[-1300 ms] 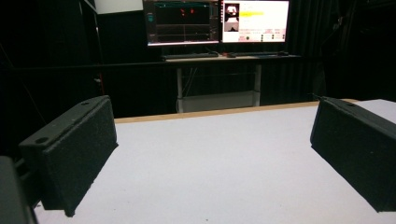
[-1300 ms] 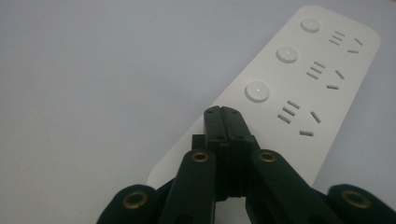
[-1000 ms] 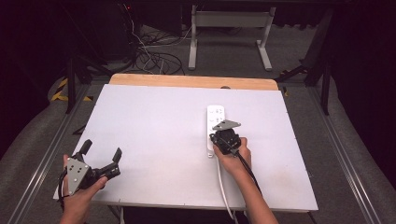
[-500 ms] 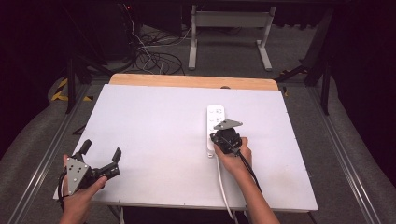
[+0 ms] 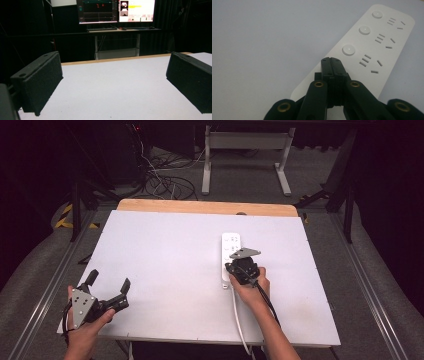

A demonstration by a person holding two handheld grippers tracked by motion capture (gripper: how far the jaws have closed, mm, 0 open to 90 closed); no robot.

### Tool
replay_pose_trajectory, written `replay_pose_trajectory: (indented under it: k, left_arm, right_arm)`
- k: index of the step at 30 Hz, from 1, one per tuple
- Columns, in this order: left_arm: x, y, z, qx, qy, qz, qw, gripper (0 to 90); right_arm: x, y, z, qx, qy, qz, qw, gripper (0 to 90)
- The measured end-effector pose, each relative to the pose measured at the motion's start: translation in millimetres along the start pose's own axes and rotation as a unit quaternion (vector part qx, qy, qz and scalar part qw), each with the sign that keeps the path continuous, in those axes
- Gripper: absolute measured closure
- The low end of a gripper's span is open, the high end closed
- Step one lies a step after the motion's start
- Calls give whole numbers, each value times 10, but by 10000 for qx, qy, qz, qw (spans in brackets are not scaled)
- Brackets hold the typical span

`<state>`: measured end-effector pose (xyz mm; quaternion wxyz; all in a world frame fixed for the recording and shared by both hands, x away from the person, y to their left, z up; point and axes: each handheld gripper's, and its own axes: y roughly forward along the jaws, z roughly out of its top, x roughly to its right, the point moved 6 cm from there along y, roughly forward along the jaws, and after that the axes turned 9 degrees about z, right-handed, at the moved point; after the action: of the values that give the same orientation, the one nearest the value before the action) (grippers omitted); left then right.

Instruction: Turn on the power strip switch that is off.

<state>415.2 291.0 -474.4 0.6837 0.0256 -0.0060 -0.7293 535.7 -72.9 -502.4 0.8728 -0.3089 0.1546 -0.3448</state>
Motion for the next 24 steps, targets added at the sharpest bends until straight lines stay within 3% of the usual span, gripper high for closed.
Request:
replay_pose_trajectory:
  k: [24]
  left_arm:
    - [-3,5,-3,-9,-11,-13,10000,10]
  right_arm:
    - [6,-2,-4,45,61,61,10000,900]
